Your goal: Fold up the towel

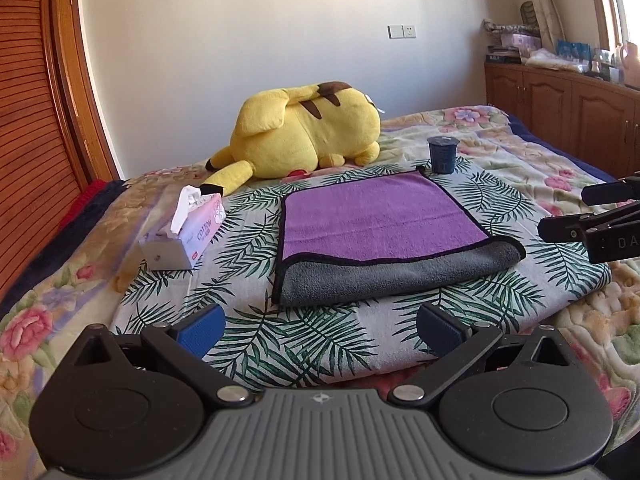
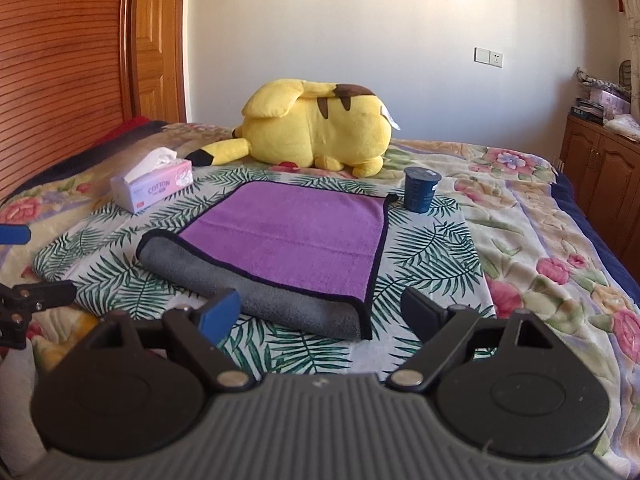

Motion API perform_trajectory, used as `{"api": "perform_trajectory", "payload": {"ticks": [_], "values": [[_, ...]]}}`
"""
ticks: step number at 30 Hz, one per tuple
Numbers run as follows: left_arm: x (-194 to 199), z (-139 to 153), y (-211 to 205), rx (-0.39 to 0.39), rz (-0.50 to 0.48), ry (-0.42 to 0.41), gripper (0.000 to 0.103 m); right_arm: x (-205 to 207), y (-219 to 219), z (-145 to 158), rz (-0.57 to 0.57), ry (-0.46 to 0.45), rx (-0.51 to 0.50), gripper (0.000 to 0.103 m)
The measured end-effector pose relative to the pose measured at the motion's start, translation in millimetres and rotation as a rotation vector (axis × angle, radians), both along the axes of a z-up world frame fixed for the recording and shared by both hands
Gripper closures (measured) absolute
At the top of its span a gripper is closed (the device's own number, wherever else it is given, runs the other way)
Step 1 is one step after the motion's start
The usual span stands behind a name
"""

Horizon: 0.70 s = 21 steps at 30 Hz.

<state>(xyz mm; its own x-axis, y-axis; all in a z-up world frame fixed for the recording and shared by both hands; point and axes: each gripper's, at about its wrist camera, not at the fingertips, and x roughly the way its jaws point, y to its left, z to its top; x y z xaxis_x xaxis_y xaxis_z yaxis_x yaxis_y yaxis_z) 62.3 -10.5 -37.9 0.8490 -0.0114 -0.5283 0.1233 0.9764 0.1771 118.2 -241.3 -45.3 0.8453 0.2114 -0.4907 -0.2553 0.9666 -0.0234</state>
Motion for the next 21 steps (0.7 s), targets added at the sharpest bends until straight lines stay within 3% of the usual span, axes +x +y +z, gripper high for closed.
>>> {"api": "perform_trajectory", "payload": {"ticks": [14,21], "values": [[32,-7,6,-0.05,-0.011,0.046,0.017,30,3,-13,0.033,0.059,-0.02,0.016],[47,-12,6,-0.06,-0.034,0.062,0.026,46,0,-22,0.031,0.108,-0.021,0.018]]}}
